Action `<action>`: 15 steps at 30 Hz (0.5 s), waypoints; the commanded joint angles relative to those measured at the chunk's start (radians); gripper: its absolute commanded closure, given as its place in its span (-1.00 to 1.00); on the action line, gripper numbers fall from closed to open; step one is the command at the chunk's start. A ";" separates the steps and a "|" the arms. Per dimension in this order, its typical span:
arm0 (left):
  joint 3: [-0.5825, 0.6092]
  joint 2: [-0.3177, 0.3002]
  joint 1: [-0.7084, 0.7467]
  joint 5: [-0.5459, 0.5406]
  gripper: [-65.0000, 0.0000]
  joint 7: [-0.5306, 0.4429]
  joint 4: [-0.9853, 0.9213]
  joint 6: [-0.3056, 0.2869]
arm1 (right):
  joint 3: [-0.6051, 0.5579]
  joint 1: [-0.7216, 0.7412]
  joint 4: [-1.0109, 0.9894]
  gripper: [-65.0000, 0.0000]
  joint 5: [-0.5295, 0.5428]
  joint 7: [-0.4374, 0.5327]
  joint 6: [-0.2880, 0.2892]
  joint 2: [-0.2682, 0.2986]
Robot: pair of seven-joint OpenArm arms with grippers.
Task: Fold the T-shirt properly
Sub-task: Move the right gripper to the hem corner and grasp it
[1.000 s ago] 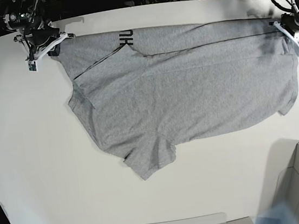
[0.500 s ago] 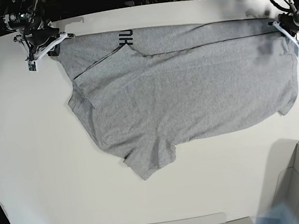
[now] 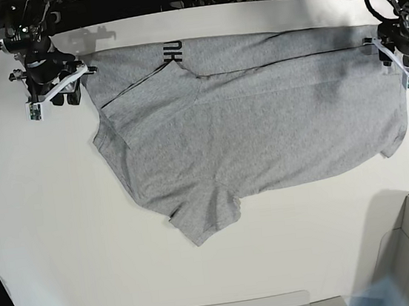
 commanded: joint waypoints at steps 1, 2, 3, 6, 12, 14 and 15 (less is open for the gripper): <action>-0.010 -0.022 -0.029 0.001 0.17 -0.004 0.034 0.003 | -0.001 0.032 0.021 0.35 0.006 0.020 0.005 0.006; -0.008 -0.022 -0.049 0.001 0.17 -0.004 0.047 0.003 | -0.005 0.064 0.021 0.35 0.006 0.020 0.005 0.014; -0.003 -0.020 -0.064 0.001 0.17 -0.001 0.055 0.003 | -0.009 0.092 0.021 0.35 0.006 0.020 0.005 0.019; 0.000 -0.020 -0.118 0.001 0.17 0.050 0.058 0.003 | -0.098 0.187 0.020 0.35 0.001 0.017 0.061 0.045; 0.001 0.024 -0.198 0.001 0.17 0.108 0.055 0.000 | -0.296 0.480 -0.229 0.35 -0.002 0.018 0.085 0.075; 0.001 0.037 -0.206 0.001 0.17 0.108 0.055 0.000 | -0.310 0.577 -0.384 0.35 -0.003 0.020 0.085 0.071; 0.001 0.043 -0.207 0.001 0.17 0.108 0.055 0.000 | -0.311 0.615 -0.453 0.35 -0.008 0.021 0.084 0.069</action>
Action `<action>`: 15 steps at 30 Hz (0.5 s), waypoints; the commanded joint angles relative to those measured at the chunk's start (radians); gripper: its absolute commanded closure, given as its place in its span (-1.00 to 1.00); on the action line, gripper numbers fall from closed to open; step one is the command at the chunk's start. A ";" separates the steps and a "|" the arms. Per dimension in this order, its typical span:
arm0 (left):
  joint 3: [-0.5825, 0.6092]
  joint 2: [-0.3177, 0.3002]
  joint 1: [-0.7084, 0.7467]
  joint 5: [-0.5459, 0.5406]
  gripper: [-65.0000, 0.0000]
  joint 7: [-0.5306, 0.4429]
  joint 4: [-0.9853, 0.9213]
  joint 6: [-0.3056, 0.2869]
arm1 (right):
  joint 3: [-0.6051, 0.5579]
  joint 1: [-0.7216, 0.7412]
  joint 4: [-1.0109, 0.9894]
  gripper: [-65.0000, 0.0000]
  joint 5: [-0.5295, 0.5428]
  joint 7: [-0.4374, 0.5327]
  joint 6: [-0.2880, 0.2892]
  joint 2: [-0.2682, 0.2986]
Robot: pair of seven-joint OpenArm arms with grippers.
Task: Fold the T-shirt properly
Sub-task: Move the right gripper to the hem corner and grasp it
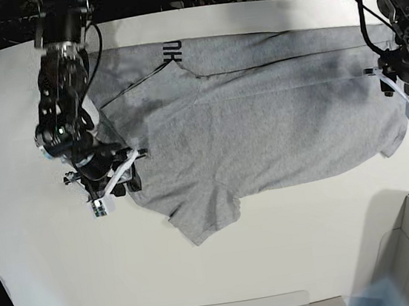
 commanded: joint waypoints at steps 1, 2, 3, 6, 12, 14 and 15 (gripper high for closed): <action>-0.004 -0.017 -0.011 0.002 0.17 -0.016 0.015 0.003 | 0.000 0.047 -0.028 0.35 0.003 0.030 0.006 0.003; -0.004 -0.017 -0.011 0.002 0.17 -0.016 0.014 0.003 | 0.000 0.067 -0.069 0.35 -0.018 0.052 0.002 0.002; -0.004 -0.017 -0.011 0.002 0.17 -0.016 0.014 0.003 | -0.001 0.073 -0.102 0.35 -0.043 0.082 -0.018 -0.006; -0.004 -0.017 -0.008 0.002 0.17 -0.016 0.012 0.003 | -0.001 0.073 -0.171 0.35 -0.106 0.150 -0.084 -0.024; -0.004 -0.017 -0.008 0.002 0.17 -0.016 0.012 0.003 | 0.006 0.047 -0.313 0.35 -0.121 0.148 -0.095 -0.026; -0.004 -0.017 -0.008 0.002 0.17 -0.016 0.012 0.003 | 0.006 0.001 -0.286 0.35 -0.121 0.148 -0.097 -0.026; -0.004 -0.017 -0.008 0.002 0.17 -0.016 0.012 0.003 | 0.006 -0.028 -0.255 0.35 -0.121 0.148 -0.097 -0.026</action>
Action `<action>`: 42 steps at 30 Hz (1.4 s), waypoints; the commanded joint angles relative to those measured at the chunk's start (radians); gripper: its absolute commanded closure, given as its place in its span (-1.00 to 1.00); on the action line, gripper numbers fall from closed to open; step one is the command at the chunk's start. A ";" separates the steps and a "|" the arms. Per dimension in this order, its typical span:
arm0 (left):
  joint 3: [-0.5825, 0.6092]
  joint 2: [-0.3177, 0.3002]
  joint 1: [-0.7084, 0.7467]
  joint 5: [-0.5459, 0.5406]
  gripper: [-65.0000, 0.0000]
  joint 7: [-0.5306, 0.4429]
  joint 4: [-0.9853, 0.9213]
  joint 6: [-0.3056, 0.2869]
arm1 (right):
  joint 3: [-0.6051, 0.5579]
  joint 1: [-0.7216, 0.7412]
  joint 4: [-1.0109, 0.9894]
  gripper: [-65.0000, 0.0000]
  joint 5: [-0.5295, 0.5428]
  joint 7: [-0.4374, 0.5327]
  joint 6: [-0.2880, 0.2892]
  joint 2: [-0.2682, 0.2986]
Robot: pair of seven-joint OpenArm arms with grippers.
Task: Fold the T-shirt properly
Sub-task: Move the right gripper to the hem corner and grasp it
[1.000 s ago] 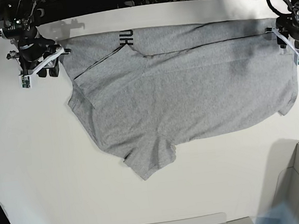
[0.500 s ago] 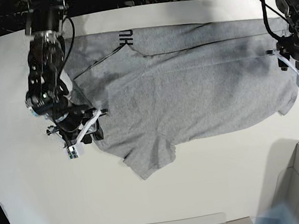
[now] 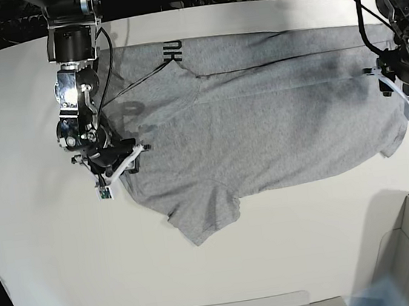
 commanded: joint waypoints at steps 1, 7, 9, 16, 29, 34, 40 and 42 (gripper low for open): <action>-0.004 -0.017 -0.013 0.001 0.17 -0.015 0.015 0.005 | 0.001 -0.033 0.046 0.35 -0.001 -0.021 -0.001 0.003; -0.004 -0.017 -0.010 0.001 0.17 -0.015 0.013 0.005 | 0.003 -0.183 0.229 0.35 -0.001 -0.021 -0.001 0.001; -0.004 -0.017 -0.010 0.001 0.17 -0.015 0.013 0.005 | 0.003 -0.186 0.236 0.35 -0.001 -0.016 -0.001 0.001; -0.004 -0.017 -0.012 0.001 0.17 -0.015 0.013 0.005 | -0.004 -0.027 0.289 0.35 -0.001 -0.012 0.007 0.005; -0.004 0.006 -0.009 0.001 0.17 -0.015 0.013 0.006 | -0.123 0.561 -0.560 0.34 -0.007 0.223 0.010 0.067; -0.004 0.006 -0.009 0.001 0.17 -0.015 0.013 0.006 | -0.123 0.668 -0.878 0.34 -0.007 0.397 0.085 0.066; -0.004 0.006 -0.012 0.001 0.17 -0.014 0.013 0.008 | -0.125 0.664 -0.919 0.35 -0.007 0.427 0.151 0.038; -0.004 0.006 -0.013 0.001 0.17 -0.014 0.013 0.008 | -0.129 0.654 -0.917 0.35 -0.008 0.432 0.154 0.032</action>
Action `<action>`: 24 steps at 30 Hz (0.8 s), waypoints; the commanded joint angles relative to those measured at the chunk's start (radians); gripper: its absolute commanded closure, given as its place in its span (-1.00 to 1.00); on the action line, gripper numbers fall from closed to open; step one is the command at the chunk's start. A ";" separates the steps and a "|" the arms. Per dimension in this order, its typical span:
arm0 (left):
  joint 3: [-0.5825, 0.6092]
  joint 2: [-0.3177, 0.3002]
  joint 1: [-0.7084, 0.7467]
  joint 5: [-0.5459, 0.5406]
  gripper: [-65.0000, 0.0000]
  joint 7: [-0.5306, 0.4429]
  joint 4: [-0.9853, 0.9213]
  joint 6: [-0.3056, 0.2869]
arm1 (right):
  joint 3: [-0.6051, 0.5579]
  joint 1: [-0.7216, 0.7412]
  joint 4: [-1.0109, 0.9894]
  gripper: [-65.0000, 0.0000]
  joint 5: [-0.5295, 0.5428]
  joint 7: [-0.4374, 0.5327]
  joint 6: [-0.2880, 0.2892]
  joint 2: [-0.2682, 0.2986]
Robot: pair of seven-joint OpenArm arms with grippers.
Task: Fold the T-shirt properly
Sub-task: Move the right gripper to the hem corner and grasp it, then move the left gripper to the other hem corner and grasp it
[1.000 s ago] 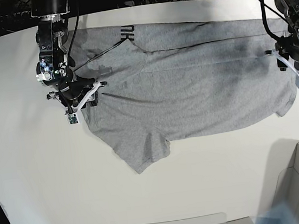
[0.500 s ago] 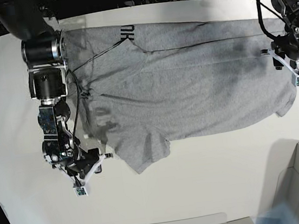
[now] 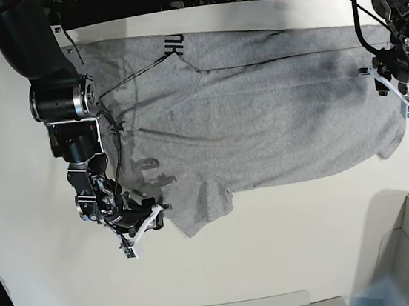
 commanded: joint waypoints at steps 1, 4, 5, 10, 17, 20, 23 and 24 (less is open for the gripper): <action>-0.004 -0.018 -0.013 -0.001 0.17 -0.014 0.016 0.005 | -0.008 0.033 0.018 0.35 0.009 0.021 0.023 0.002; -0.004 0.006 -0.014 0.000 0.17 -0.014 0.016 0.005 | -0.028 0.038 0.018 0.35 0.011 0.021 0.085 -0.021; -0.004 0.013 -0.014 0.000 0.17 -0.016 0.016 0.005 | -0.028 0.040 0.018 0.35 0.011 0.021 0.083 -0.023; 0.030 0.020 -0.016 0.000 0.17 -0.022 0.016 0.005 | -0.026 0.043 0.015 0.35 0.009 0.041 0.036 -0.026; 0.038 0.022 -0.017 0.000 0.17 -0.023 0.016 0.005 | -0.030 0.060 -0.074 0.35 0.003 0.099 0.000 -0.018; 0.035 0.022 -0.043 0.000 0.17 -0.019 0.016 0.005 | -0.030 0.064 -0.105 0.35 -0.040 0.099 0.000 -0.026; 0.031 0.022 -0.051 0.000 0.17 -0.016 0.016 0.005 | -0.030 0.061 -0.119 0.35 -0.071 0.100 0.002 -0.047; 0.031 0.020 -0.051 0.000 0.17 -0.016 0.016 0.005 | -0.030 0.061 -0.119 0.35 -0.078 0.099 0.002 -0.053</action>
